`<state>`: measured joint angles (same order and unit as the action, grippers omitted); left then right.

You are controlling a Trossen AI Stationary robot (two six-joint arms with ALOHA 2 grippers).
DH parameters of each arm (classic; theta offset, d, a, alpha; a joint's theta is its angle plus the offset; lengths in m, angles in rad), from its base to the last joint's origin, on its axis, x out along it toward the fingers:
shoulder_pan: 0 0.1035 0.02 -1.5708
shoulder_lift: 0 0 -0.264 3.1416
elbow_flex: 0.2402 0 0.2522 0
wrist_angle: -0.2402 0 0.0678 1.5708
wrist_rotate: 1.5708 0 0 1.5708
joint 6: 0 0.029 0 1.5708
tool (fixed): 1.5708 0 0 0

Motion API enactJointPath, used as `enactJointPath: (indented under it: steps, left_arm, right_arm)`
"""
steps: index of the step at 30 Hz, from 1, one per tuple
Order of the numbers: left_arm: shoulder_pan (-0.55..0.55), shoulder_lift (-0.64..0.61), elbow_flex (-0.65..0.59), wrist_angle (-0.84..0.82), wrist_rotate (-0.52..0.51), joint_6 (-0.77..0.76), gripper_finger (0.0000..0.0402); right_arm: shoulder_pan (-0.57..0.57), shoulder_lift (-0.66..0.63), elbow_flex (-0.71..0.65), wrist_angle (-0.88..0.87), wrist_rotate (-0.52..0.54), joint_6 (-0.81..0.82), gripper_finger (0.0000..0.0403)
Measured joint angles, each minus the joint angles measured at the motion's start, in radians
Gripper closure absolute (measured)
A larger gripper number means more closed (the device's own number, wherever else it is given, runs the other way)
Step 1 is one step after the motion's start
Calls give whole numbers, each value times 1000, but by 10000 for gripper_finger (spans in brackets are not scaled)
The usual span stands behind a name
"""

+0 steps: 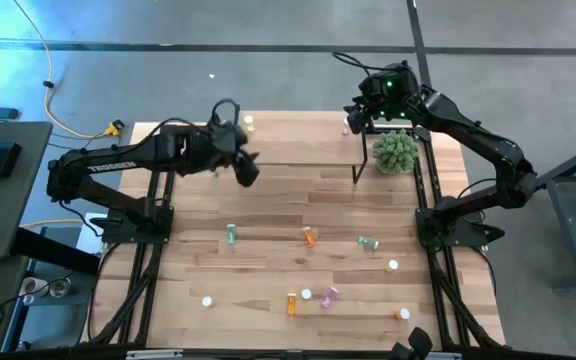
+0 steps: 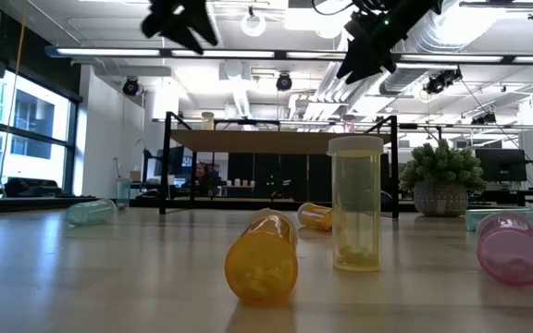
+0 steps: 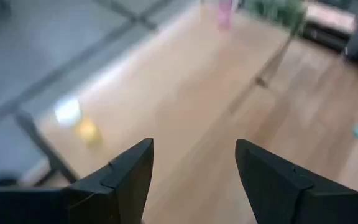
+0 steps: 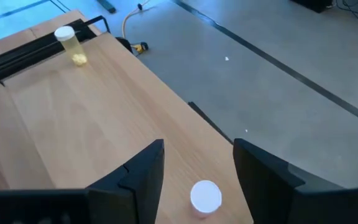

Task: Pick and place medicine bottles onto shelf by color
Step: Put the bottom left blue pill bottle on the shelf

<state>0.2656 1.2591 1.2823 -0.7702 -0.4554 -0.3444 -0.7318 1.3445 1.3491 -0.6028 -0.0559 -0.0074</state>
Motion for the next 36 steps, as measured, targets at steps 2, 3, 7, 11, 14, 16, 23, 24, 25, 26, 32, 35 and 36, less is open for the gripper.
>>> enactJointPath:
  steps: [2,3,7,11,14,16,23,24,25,26,32,35,36]
  left_arm:
    - [-33,0,0,-88,1,-110,183]
    - [-50,0,0,-130,2,-163,184]
    - [-128,0,0,-266,2,-363,185]
    - [-213,0,0,-363,4,-538,185]
    - [-269,0,0,-422,6,-639,186]
    - [-301,0,0,-452,6,-703,185]
    - [-409,1,-14,-467,8,-897,184]
    - [-428,0,-31,-459,12,-925,185]
    - [-446,1,-52,-455,19,-959,185]
    - [-463,2,-76,-455,26,-994,185]
    - [-538,2,-209,-390,36,-1216,184]
    - [-554,2,-271,-319,38,-1262,184]
    - [-557,2,-292,-286,42,-1273,183]
  right_arm:
    - [7,0,0,-2,0,0,219]
    - [12,0,0,-2,0,0,219]
    - [36,0,0,-5,0,0,219]
    - [65,0,0,-10,0,0,219]
    - [93,0,0,-10,0,2,219]
    - [113,0,0,-10,0,9,219]
    - [189,0,0,-18,-1,53,219]
    - [199,0,0,-18,-1,75,219]
    - [210,0,0,-19,-1,90,219]
    - [223,0,0,-20,-1,101,219]
    - [288,0,0,-31,-1,105,219]
    - [313,0,0,-38,-1,105,219]
    - [319,0,0,-38,-1,105,219]
